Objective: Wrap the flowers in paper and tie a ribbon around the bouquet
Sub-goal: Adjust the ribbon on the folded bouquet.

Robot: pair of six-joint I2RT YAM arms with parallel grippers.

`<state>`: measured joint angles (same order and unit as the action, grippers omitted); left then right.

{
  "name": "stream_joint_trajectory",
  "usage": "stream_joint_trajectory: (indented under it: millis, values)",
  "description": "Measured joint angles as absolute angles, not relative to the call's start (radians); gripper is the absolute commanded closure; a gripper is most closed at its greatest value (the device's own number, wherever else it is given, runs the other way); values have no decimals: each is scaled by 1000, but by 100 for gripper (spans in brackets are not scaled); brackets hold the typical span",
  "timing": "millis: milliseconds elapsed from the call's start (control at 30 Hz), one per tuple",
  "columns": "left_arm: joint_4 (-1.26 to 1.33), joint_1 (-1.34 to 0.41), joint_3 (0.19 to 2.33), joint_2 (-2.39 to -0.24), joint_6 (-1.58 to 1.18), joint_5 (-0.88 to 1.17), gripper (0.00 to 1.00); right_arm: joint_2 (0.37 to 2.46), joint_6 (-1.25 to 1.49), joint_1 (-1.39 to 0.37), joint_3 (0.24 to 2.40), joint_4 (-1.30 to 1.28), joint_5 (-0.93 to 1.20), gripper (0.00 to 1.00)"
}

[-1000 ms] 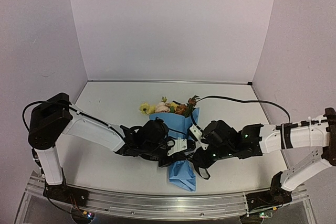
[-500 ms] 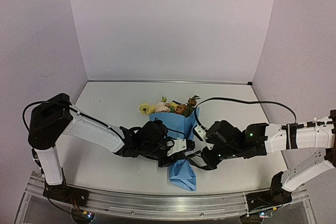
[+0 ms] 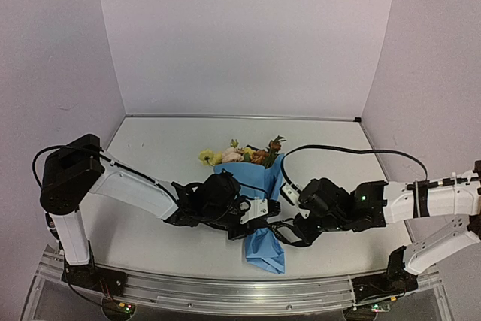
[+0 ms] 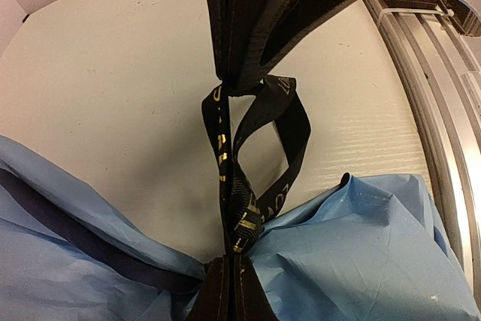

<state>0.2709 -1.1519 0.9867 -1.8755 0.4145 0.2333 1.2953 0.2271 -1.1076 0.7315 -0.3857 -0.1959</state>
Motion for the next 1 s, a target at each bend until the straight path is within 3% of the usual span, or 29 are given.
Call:
stream_joint_trajectory:
  millis: [1000]
  values:
    - [289,-1153,960,-1875,412,232,93,1236,217,-1065,667,-405,-241,100]
